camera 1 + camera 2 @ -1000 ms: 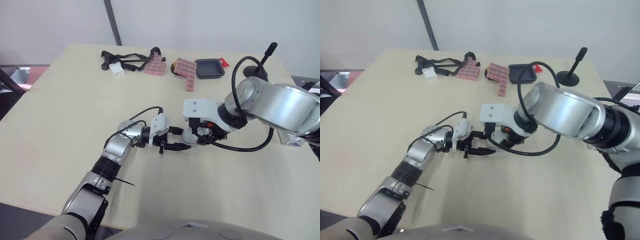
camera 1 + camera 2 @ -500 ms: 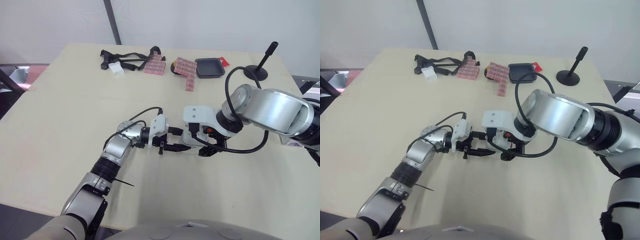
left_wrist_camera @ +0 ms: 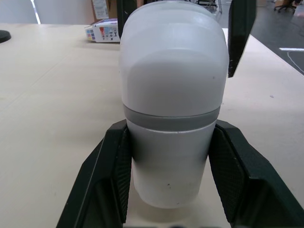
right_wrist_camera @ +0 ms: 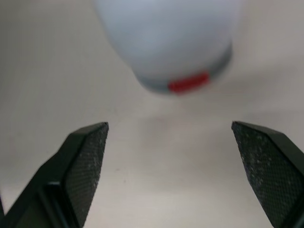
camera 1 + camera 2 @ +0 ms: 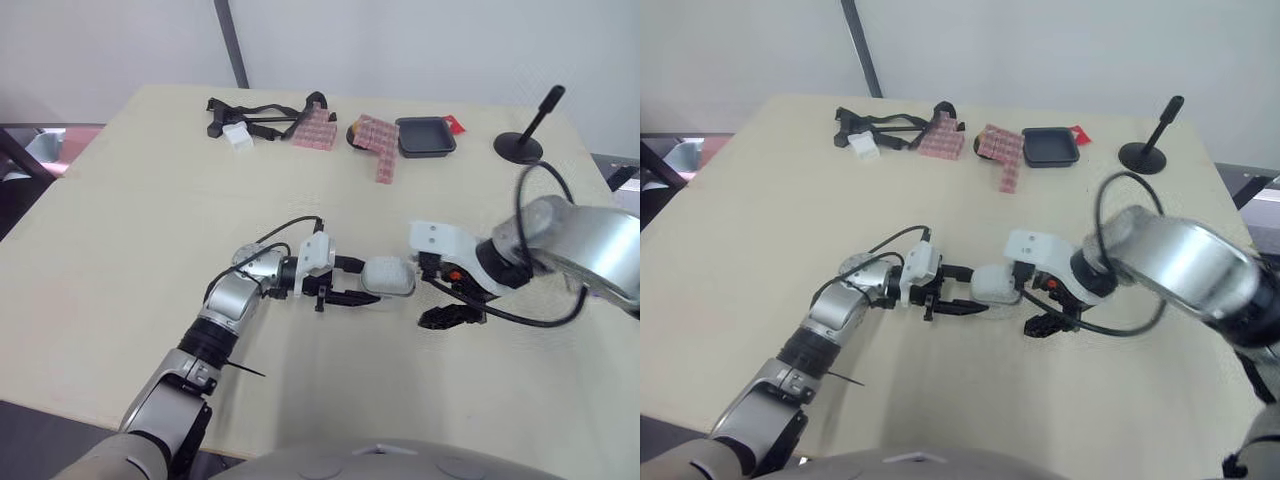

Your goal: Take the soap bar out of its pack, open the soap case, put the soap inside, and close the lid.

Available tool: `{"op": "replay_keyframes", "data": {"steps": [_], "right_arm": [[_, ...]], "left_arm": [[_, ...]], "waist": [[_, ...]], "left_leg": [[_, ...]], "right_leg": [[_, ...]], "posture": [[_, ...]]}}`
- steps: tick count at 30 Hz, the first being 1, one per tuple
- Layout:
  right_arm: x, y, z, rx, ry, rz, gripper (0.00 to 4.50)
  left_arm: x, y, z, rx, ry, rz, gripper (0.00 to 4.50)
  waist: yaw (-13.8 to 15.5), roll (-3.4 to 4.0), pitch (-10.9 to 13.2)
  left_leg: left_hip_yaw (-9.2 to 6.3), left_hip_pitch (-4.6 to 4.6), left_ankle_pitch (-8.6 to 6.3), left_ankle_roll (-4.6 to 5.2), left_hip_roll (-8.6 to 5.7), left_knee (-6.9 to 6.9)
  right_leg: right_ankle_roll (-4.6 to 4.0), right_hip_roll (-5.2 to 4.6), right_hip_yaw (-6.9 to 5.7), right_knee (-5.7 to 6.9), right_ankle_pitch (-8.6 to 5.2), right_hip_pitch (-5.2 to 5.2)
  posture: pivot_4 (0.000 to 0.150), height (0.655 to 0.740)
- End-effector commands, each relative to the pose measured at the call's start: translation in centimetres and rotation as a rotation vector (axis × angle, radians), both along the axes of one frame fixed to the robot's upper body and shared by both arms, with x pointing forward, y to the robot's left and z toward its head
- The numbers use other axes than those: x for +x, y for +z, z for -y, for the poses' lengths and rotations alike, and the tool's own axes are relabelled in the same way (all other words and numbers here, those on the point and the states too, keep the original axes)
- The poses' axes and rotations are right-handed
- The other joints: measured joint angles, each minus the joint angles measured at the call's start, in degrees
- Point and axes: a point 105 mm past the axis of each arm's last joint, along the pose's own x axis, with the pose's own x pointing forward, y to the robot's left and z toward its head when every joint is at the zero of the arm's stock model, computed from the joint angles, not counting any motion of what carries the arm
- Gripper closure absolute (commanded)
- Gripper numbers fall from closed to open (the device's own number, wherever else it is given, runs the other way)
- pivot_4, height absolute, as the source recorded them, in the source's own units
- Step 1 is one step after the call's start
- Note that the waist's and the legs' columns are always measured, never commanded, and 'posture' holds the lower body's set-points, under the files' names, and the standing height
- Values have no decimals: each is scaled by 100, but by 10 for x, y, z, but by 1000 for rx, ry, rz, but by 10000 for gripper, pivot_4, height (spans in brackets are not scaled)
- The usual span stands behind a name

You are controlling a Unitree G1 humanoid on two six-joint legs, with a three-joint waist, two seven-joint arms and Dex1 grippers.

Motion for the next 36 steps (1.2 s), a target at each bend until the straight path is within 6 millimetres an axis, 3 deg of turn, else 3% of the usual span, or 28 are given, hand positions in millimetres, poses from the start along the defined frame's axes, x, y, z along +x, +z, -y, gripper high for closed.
{"op": "replay_keyframes", "data": {"steps": [1,4,11,15,20,23,33,34,36], "right_arm": [[19,21,10,127,-83,204,507],[20,18,21,194,-138,250,507],[9,-15,47,285,-245,275,507],[11,-23,52,341,-290,404,507],[12,-18,44,466,-298,620,507],[15,-23,49,456,-329,656,8684],[14,-26,59,565,-382,674,42276],[13,-29,60,568,-384,671,44751],[12,-33,59,584,-377,657,44751]], "left_arm": [[1,6,-5,-10,8,36,26688],[2,7,-8,-10,13,42,26688],[6,8,-13,-1,21,56,26688],[6,8,-14,4,23,57,26688],[6,8,-15,10,21,53,26688],[6,8,-15,11,21,51,26688],[7,9,-14,2,30,51,26688],[7,10,-14,1,31,50,26688],[7,10,-14,-3,33,48,26688]], "waist": [[-23,1,0],[-36,0,-1],[-101,1,-2],[-184,0,-1],[-244,0,-1],[-265,2,-2],[-284,1,-1],[-287,1,-1],[-298,1,-1]], "left_leg": [[2,1,0,1,-1,1],[3,1,1,2,0,1],[3,-1,0,9,1,3],[2,0,-1,20,0,2],[2,0,-12,52,-1,3],[3,0,-12,63,-8,5],[2,-2,-13,77,-13,6],[1,-3,-12,79,-13,6],[2,-3,-12,80,-13,6]], "right_leg": [[0,0,1,3,0,-2],[0,0,3,5,0,-4],[-2,-1,1,3,-1,-6],[-3,-4,-1,3,-2,-6],[-4,-7,-3,8,-2,-9],[-4,-16,-3,12,-2,-10],[-5,-22,-5,12,-3,-9],[-6,-23,-7,12,-3,-10],[-6,-23,-7,12,-3,-9]], "posture": [[1500,7400],[1500,7400],[1500,7400],[1500,7400],[1500,7400],[1500,7400],[1500,7400],[1500,7400],[1500,7400]]}}
